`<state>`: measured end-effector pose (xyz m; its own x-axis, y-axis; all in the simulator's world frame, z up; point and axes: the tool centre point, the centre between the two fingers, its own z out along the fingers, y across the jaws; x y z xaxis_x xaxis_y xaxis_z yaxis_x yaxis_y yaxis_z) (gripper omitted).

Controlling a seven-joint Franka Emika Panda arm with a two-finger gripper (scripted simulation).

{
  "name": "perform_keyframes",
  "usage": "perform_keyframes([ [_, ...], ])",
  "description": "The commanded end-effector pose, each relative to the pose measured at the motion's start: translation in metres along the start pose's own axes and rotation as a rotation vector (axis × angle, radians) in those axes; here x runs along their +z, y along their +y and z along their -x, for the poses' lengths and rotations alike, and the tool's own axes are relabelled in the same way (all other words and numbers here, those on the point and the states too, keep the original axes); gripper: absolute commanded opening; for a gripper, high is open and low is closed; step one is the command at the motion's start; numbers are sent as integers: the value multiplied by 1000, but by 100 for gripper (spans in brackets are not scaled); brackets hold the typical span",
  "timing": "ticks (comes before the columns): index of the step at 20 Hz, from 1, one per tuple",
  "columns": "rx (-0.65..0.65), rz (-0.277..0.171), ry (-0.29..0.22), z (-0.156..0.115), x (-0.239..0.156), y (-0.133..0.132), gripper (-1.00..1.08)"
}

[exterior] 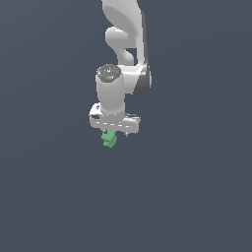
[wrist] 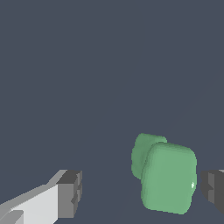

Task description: Pick up the object and move it to a goal position.

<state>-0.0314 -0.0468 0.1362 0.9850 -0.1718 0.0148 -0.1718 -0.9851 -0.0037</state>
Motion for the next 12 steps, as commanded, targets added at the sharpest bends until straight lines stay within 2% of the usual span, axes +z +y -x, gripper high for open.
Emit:
perform_keyframes([
  [1,57,1,-5,10,12,17,100],
  [7,140,4,-13,27,29,41,100],
  [12,151,5,-15,29,31,45,100],
])
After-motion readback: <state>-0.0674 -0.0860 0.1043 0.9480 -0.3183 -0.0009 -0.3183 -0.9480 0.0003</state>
